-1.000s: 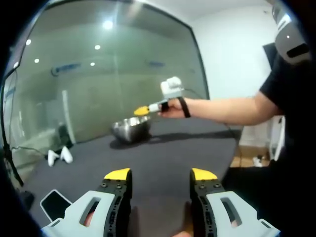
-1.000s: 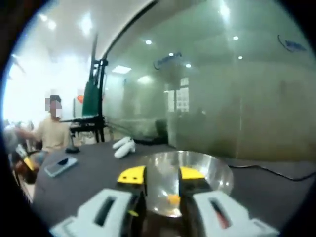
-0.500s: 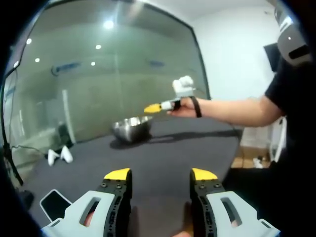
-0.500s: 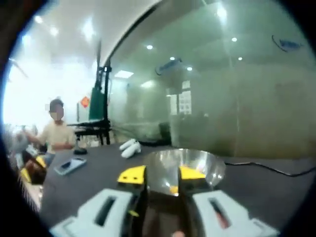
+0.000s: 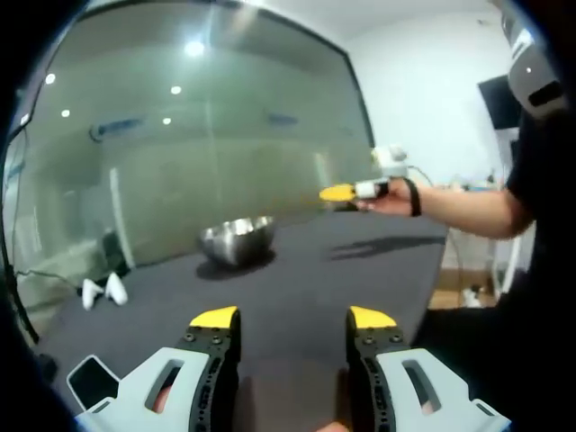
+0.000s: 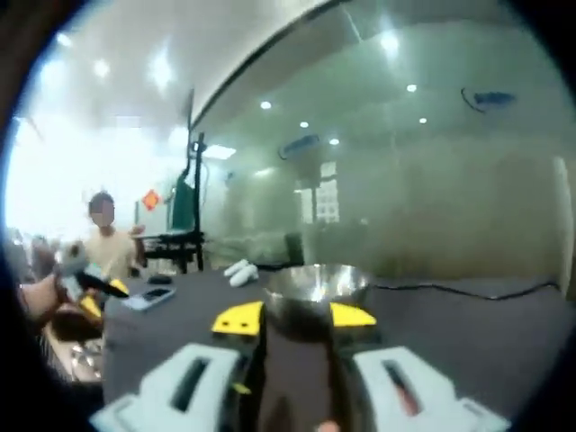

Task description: Pick up the QQ candy scattered on the table and place it into the stainless steel bowl on the table

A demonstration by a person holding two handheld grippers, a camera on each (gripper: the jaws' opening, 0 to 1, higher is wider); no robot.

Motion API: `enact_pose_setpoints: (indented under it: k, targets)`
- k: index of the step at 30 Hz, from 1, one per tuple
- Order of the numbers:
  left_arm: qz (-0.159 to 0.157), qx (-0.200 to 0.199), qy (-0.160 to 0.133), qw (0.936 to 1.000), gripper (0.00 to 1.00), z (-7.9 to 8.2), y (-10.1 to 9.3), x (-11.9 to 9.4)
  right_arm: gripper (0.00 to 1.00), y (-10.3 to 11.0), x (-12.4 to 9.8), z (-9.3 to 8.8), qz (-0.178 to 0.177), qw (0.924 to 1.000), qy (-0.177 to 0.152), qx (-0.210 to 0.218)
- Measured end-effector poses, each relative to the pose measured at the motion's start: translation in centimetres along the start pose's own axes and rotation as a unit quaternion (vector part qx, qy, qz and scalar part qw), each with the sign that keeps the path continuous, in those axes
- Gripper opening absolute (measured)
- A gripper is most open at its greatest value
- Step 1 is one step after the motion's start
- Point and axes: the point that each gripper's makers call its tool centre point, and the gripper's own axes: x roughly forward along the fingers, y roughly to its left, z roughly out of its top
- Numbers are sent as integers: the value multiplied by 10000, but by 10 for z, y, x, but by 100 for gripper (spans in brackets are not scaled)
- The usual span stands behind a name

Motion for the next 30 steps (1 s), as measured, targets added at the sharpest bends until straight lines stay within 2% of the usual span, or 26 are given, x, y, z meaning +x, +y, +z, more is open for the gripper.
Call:
enact_pose_setpoints:
  k: [5, 7, 14, 19, 21, 25, 30]
  targets:
    - [-19, 53, -76, 10000, 48, 7, -3, 9, 29, 5, -31, -13, -22, 9999, 81, 127]
    - [-11, 61, -77, 10000, 48, 7, -3, 11, 29, 6, -41, -18, -69, 9999, 121, 99]
    - [23, 4, -44, 10000, 48, 4, -4, 12, 28, 13, -68, -41, -191, 9989, 133, 397]
    - [24, 2, -9, 10000, 48, 3, -4, 9, 28, 11, -73, -54, -283, 9984, 242, 431]
    - [64, 16, -19, 10000, 48, 3, -3, 7, 28, 10, -74, -53, -303, 9982, 238, 455]
    - [182, -52, -217, 9996, 47, 12, 4, 5, 28, 11, -72, -47, -304, 9985, 195, 422]
    - [129, -60, -245, 9996, 47, 13, 2, 7, 28, 18, -68, -45, -172, 9993, 248, 222]
